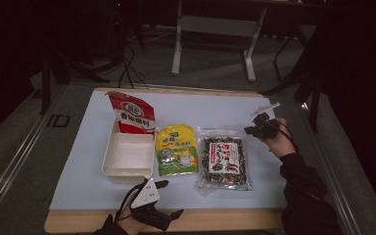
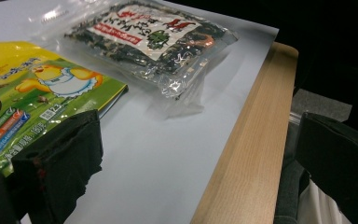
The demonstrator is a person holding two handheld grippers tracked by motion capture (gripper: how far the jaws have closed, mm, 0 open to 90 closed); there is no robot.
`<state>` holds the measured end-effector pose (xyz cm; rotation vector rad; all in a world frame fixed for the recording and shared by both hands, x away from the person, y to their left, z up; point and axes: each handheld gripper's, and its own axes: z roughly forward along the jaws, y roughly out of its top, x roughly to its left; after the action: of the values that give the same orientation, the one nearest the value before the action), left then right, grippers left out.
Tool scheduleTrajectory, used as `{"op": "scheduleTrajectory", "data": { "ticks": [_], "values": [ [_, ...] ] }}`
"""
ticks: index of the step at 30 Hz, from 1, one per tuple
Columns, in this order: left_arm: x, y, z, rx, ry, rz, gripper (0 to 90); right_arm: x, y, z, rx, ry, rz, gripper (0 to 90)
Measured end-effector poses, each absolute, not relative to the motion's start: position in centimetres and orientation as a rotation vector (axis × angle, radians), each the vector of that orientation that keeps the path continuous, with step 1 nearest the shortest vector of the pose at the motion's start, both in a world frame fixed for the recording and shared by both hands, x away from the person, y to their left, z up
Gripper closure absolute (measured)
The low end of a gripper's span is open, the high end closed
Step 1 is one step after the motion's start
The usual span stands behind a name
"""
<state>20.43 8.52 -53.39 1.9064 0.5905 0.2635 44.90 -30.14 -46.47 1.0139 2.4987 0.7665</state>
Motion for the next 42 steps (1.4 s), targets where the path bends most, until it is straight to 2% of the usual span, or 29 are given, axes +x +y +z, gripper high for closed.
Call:
{"op": "scheduleTrajectory", "data": {
  "ticks": [5,15,26,36,42],
  "values": [
    [20.6,8.3,-53.0,1.917,0.597,0.221,2.6,44.2,-30.3,-45.1,0.989,2.474,0.787,90.0],
    [20.7,8.1,-51.8,1.901,0.602,0.221,5.1,42.1,-29.8,-42.2,0.891,2.435,0.837,90.0],
    [22.2,7.4,-49.6,1.896,0.618,0.275,3.6,38.9,-28.5,-38.8,0.743,2.407,0.928,90.0],
    [23.6,6.2,-49.8,1.898,0.646,0.278,3.7,36.4,-27.0,-36.8,0.608,2.404,0.989,90.0],
    [24.7,5.1,-50.3,1.907,0.679,0.238,3.7,35.0,-25.9,-36.0,0.524,2.402,1.014,90.0]
  ]
}}
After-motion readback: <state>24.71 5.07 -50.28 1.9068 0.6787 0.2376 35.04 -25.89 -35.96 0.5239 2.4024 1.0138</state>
